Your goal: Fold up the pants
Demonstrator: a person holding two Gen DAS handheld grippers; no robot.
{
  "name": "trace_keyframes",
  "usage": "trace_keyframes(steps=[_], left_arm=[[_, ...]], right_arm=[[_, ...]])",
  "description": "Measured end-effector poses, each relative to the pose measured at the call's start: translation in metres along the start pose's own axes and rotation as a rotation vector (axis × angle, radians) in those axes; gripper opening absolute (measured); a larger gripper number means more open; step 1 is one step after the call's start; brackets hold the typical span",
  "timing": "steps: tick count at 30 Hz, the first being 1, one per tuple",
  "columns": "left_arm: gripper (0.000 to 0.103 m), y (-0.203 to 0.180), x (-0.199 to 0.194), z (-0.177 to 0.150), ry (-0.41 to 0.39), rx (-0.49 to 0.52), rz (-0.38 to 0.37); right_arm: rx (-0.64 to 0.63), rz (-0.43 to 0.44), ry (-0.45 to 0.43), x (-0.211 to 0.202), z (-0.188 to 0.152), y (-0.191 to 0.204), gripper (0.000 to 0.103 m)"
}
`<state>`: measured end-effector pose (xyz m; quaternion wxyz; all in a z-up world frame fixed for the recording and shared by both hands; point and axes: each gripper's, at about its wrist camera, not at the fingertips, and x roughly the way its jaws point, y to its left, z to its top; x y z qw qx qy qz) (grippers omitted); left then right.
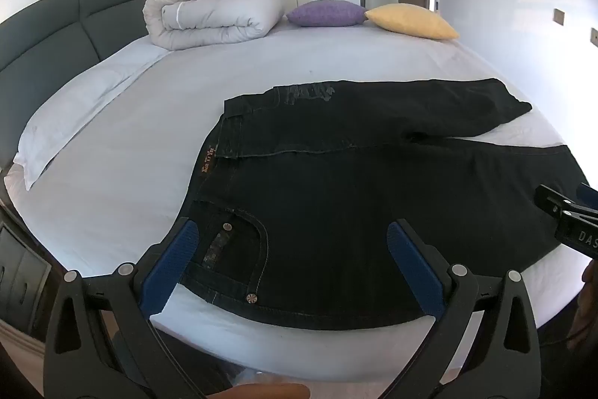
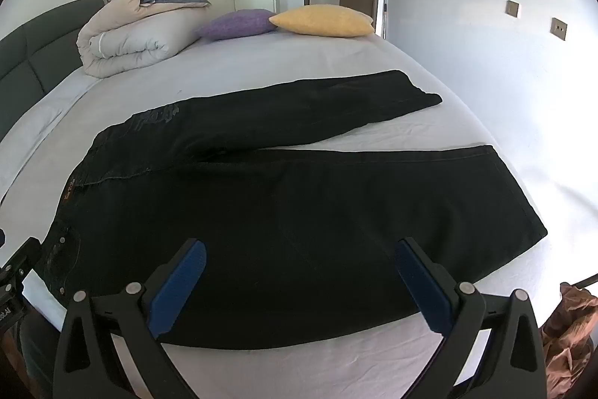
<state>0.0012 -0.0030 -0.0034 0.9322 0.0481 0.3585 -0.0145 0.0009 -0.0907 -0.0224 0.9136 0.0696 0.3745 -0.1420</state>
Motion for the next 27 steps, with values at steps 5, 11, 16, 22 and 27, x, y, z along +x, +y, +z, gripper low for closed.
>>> trace_keyframes(steps=[5,11,16,22,27], left_arm=[[0.103,0.0036,0.0038,-0.0010,0.002,0.000,-0.006],[0.103,0.0036,0.0041,-0.0008,0.004,-0.001,-0.006],[0.103,0.0036,0.0054,-0.0017,0.005,-0.003,-0.007],[0.103,0.0031,0.0069,-0.0033,0.007,-0.002,-0.007],[0.103,0.0036,0.0104,-0.0082,0.009,-0.004,-0.008]], right_arm=[[-0.003,-0.001,0.002,0.0007,-0.0003,0.0022,0.103],[-0.008,-0.001,0.002,-0.0007,-0.0021,0.0070,0.103],[-0.008,0.000,0.003,-0.0006,-0.0024,0.0073,0.103],[-0.012,0.002,0.006,-0.0003,-0.0041,0.0095,0.103],[-0.012,0.002,0.007,-0.0005,-0.0042,0.0096,0.103]])
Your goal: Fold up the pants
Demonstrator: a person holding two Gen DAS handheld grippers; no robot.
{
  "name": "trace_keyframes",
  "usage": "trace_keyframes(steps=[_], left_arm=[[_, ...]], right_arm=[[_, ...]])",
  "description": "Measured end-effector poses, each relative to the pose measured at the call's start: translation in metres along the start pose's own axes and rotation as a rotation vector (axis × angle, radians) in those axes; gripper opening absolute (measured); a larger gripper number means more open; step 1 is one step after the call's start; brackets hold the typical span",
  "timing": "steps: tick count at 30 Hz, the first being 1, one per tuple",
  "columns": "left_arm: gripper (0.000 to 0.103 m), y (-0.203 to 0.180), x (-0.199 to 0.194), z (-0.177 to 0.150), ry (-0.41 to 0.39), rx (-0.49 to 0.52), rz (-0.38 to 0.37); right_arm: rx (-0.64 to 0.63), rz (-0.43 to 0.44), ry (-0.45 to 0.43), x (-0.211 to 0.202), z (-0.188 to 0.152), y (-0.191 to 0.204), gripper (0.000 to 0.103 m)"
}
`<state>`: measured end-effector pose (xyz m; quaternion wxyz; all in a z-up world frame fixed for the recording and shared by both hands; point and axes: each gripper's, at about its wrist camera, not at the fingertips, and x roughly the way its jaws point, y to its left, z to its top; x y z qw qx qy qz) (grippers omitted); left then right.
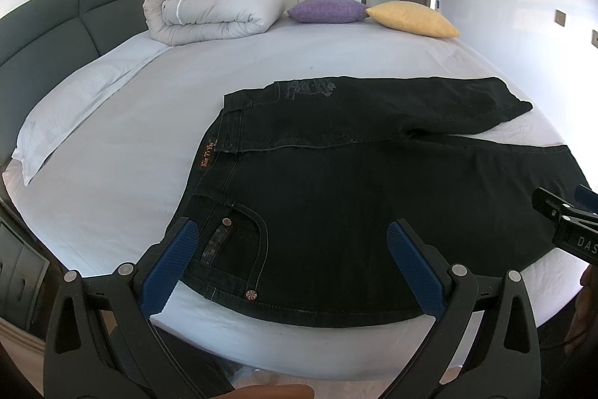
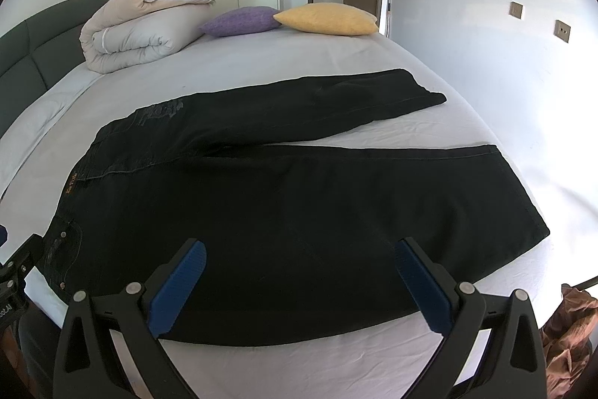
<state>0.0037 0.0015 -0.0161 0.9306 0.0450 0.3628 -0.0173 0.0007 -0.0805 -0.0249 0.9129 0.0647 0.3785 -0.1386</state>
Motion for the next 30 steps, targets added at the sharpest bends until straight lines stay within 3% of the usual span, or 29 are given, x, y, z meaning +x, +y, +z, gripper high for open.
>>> trace_keyframes(steps=[30], left_arm=[[0.103,0.0002,-0.0005,0.0008,0.007,-0.006,-0.003]], right_arm=[[-0.003,0.004,0.007,0.0018,-0.0053,0.0039,0.103]])
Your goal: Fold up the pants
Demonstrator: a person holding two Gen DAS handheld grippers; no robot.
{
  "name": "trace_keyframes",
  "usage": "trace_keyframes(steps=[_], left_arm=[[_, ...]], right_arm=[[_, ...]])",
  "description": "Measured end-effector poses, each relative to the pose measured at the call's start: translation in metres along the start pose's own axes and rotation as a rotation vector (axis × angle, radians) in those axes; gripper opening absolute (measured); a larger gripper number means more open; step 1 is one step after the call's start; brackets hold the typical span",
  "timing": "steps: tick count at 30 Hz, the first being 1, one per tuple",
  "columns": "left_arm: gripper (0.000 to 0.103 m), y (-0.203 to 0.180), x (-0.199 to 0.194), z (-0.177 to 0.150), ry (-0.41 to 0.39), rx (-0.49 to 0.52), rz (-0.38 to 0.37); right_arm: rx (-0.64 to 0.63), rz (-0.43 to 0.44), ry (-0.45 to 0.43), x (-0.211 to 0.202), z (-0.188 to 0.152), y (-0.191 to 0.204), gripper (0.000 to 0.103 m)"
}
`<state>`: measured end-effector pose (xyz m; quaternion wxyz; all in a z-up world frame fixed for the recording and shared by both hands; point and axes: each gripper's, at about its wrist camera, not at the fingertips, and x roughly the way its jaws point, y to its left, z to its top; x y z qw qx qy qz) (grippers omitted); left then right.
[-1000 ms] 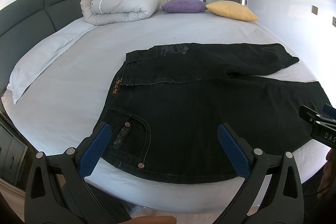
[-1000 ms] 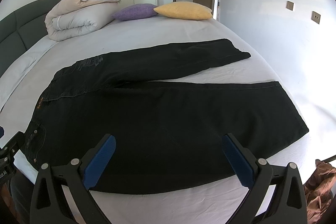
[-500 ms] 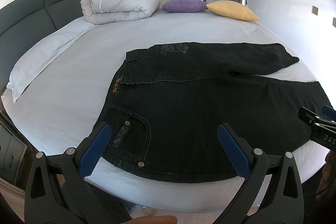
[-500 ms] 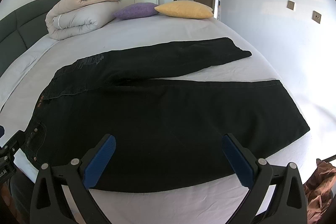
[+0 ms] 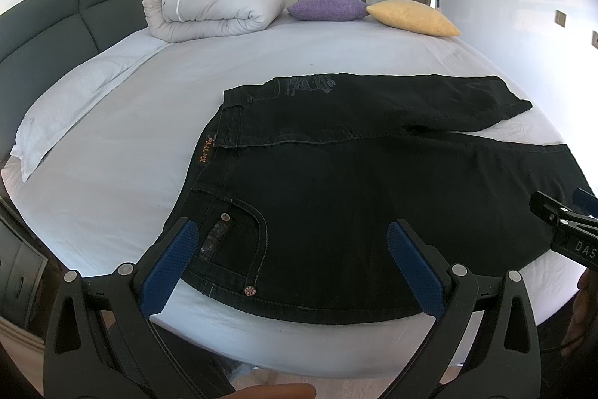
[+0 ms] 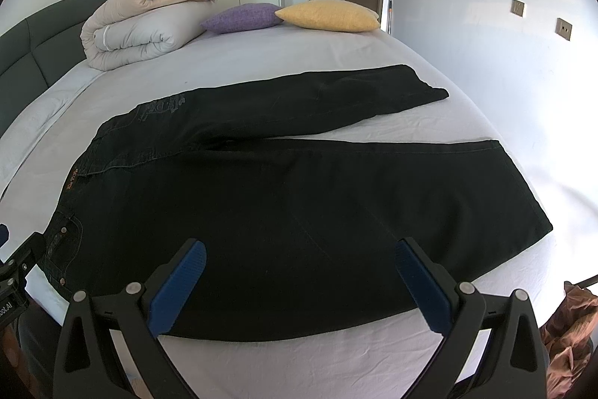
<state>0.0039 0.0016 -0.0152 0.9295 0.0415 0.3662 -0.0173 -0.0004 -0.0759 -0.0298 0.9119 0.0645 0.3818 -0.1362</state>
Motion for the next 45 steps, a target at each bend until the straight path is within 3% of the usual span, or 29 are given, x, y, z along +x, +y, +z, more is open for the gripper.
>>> trace_keyframes(steps=[25,34,37,41,45], left_arm=[[0.103,0.003,0.006,-0.005,0.017,-0.012,-0.015],[0.103,-0.014,-0.002,-0.013,-0.036,0.066,0.008],[0.103,-0.014,0.004,-0.012,-0.006,0.081,-0.012],[0.103,0.004,0.030,-0.004,0.067,0.020,-0.115],[0.103,0.021,0.065,0.006,0.117,0.007,-0.132]], right_arm=[[-0.004,0.003,0.006,0.001,-0.005,0.005,0.103],[-0.011,0.021,0.014,0.005,-0.003,0.004,0.103],[-0.016,0.067,0.020,0.009,0.003,0.000,0.103],[-0.051,0.125,0.016,0.016,0.018,0.000,0.103],[-0.112,0.176,0.021,0.034,0.048,0.001,0.103]])
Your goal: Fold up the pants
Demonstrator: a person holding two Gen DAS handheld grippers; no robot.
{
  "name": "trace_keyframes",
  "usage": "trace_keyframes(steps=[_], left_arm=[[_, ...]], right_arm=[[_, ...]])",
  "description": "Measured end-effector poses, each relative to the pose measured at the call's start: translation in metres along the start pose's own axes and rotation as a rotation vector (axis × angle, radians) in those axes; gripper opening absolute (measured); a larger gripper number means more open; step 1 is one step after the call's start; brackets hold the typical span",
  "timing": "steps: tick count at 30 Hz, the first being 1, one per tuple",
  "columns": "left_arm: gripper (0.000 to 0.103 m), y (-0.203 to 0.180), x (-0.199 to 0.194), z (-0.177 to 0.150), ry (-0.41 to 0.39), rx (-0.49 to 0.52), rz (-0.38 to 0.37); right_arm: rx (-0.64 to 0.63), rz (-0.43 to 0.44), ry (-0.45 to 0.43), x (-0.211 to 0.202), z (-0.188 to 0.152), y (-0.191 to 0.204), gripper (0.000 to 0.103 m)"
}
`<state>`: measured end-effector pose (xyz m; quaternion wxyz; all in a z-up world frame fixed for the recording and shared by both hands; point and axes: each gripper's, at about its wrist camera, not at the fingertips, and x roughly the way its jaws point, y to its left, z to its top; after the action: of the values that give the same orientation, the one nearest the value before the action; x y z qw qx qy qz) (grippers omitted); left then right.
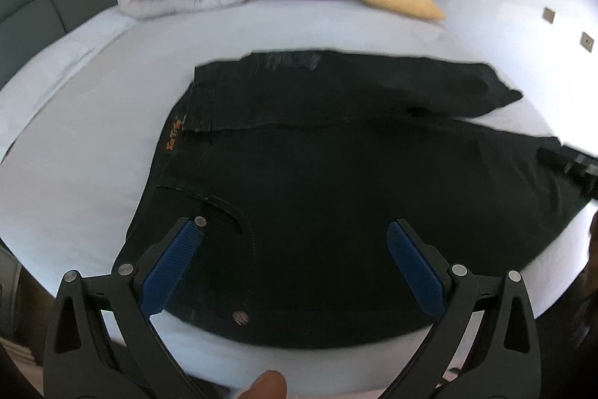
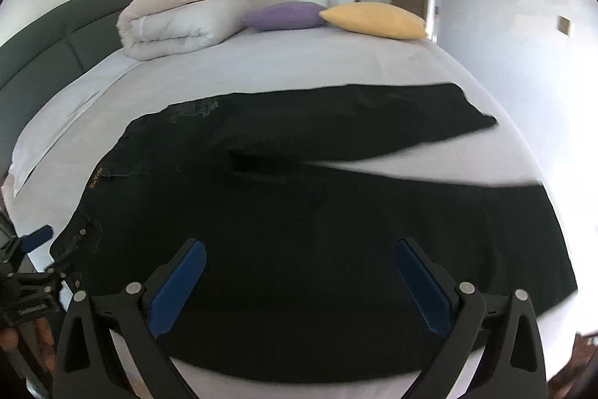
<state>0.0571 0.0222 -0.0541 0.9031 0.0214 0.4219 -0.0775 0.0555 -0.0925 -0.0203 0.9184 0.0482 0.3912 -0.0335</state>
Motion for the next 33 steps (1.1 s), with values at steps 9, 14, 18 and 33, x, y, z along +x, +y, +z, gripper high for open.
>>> trace_keyframes(steps=[9,14,18,33], left_arm=[[0.103,0.054,0.071,0.117,-0.025,0.118,-0.050],[0.101,0.080,0.159,0.209,0.080,0.275,-0.187],[0.084,0.097,0.219,0.251,0.184,0.340,-0.235],[0.035,0.120,0.301,0.286,0.356,0.387,-0.361]], right_arm=[[-0.189,0.198,0.049,0.050,0.067,0.001,0.083],[-0.299,0.288,0.069,0.070,0.080,-0.003,0.074],[-0.340,0.342,0.090,0.090,0.084,-0.012,0.067],[-0.441,0.414,0.117,0.136,0.100,-0.005,0.048]])
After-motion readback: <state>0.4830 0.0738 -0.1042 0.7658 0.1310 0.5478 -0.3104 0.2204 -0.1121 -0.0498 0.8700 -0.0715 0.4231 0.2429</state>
